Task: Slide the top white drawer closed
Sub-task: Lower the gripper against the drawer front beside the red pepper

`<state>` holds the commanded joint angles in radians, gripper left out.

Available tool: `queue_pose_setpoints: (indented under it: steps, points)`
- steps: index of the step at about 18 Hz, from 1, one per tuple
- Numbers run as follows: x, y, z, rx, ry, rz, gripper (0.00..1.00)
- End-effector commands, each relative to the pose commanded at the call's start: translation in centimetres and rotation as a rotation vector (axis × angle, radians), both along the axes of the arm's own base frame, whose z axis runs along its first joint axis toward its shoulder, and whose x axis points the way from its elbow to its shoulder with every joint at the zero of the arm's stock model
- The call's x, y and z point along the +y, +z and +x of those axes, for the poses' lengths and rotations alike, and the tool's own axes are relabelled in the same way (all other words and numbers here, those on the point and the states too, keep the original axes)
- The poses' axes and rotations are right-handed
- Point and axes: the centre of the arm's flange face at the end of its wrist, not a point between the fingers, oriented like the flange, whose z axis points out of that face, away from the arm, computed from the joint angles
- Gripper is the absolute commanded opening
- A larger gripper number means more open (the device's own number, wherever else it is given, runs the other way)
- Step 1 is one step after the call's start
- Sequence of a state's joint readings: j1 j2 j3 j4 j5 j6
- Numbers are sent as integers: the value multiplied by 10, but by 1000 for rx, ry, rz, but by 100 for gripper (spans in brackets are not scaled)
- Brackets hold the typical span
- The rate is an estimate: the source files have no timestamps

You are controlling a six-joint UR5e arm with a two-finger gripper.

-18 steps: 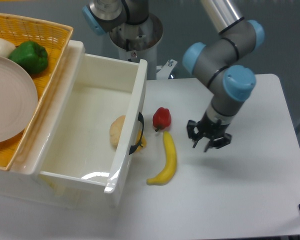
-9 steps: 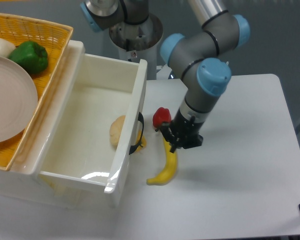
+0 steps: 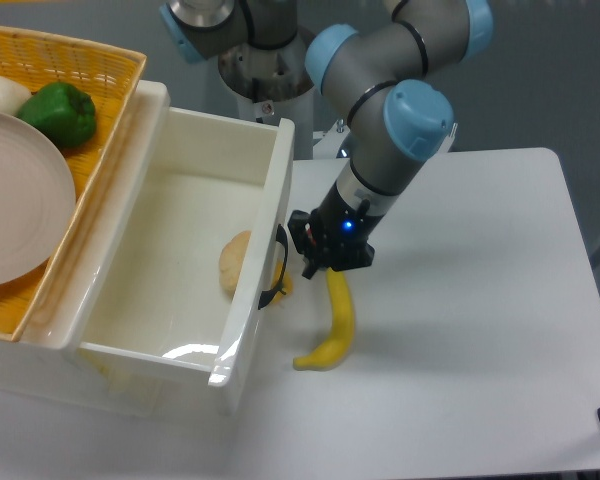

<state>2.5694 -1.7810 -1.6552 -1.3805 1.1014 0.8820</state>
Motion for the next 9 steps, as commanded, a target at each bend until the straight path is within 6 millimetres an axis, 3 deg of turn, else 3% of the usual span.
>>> queue_pose_setpoints:
  steps: [9]
  points:
    - [5,6,11,2,-17,7,0]
